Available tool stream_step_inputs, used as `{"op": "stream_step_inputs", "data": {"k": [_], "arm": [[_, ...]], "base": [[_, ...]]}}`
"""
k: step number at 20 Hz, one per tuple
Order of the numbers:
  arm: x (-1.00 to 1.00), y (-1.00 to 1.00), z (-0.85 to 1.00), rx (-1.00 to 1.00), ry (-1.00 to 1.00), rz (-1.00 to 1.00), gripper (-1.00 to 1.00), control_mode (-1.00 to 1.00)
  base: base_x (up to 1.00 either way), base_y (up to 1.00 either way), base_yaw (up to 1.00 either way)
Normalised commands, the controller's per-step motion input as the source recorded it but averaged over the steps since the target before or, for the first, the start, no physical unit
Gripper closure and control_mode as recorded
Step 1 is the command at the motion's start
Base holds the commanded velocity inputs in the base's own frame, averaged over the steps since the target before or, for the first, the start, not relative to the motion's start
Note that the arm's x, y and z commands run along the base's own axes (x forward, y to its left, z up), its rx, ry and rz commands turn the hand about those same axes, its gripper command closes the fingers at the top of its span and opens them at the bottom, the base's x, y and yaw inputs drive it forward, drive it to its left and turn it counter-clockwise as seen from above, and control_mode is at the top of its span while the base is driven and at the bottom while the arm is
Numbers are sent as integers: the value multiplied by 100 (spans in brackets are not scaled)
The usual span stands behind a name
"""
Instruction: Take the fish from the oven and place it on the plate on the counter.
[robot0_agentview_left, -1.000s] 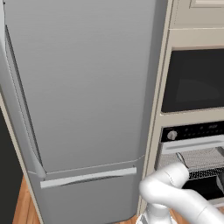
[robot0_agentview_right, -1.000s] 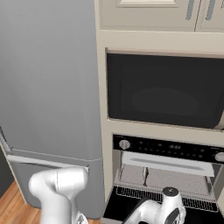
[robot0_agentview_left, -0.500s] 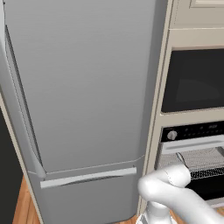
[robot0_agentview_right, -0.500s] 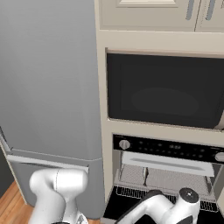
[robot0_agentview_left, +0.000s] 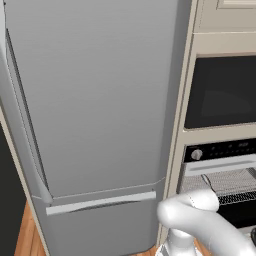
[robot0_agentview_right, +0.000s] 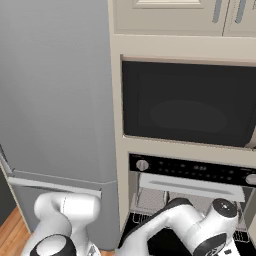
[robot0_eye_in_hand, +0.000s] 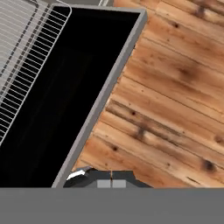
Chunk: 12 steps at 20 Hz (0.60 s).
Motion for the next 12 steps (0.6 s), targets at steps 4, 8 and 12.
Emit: {"op": "stream_step_inputs", "data": {"k": [4,8,12], "arm": [[12,26,5,16,-28,41,100,-100],[53,51,0,18,-39,26,100,-100],[69,46,35,18,-27,17,100,-100]], "base": [[0,0,0],[0,0,0],[0,0,0]]}}
